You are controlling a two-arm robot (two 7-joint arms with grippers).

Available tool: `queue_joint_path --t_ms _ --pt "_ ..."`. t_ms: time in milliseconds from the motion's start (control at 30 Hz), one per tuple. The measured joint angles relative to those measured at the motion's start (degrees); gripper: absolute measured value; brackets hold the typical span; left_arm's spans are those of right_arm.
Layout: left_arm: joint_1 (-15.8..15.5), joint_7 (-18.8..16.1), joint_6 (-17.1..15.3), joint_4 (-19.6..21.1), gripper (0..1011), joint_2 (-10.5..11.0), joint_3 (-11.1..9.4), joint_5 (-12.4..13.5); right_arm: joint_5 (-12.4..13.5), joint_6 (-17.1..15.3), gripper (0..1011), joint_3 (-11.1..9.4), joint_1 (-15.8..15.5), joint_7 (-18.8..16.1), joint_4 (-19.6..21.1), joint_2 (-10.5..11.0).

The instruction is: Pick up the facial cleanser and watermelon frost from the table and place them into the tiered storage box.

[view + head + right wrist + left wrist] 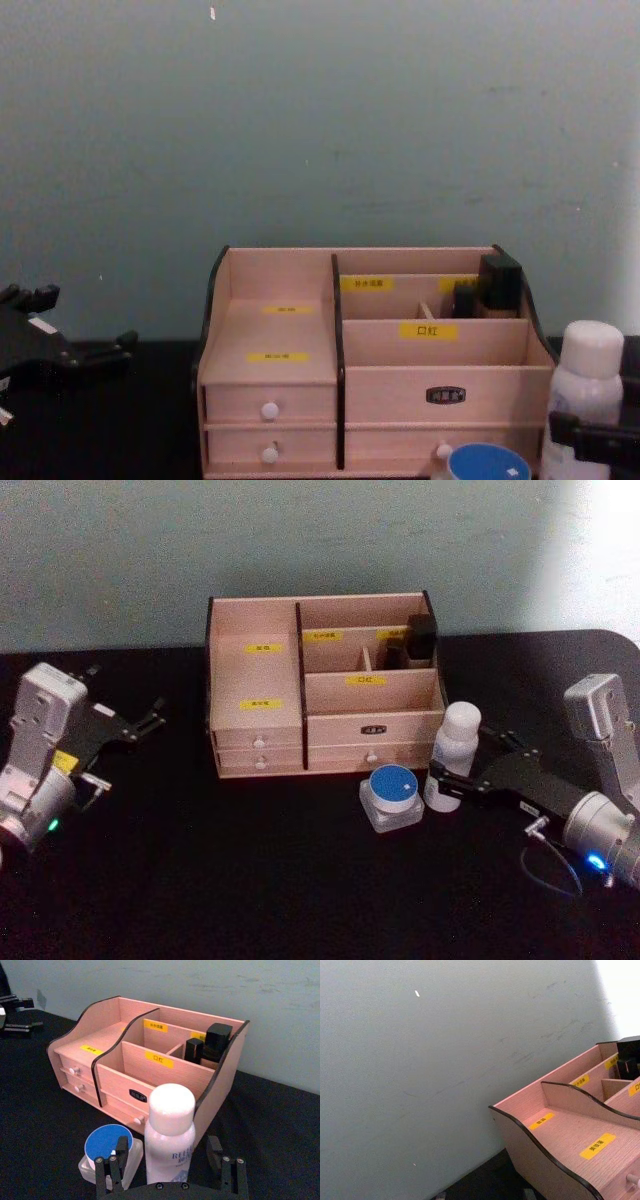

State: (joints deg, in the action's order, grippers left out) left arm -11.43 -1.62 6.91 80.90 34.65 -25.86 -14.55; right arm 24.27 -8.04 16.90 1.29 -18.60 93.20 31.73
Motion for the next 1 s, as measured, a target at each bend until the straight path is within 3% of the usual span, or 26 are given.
queue_joint_path --t_ms 367,833,1000 --pt "0.0 0.0 0.0 0.0 1001 0.0 0.0 0.0 -1.5 -0.4 1002 0.1 1.9 -1.2 -2.0 -2.4" --pt "0.0 0.0 0.0 0.0 1001 0.0 0.0 0.0 -1.6 -0.4 1003 0.1 1.9 -1.2 -2.1 -2.5" --pt "0.0 0.0 0.0 0.0 1001 0.0 0.0 0.0 -1.5 -0.3 911 0.1 1.9 -1.2 -2.1 -2.4"
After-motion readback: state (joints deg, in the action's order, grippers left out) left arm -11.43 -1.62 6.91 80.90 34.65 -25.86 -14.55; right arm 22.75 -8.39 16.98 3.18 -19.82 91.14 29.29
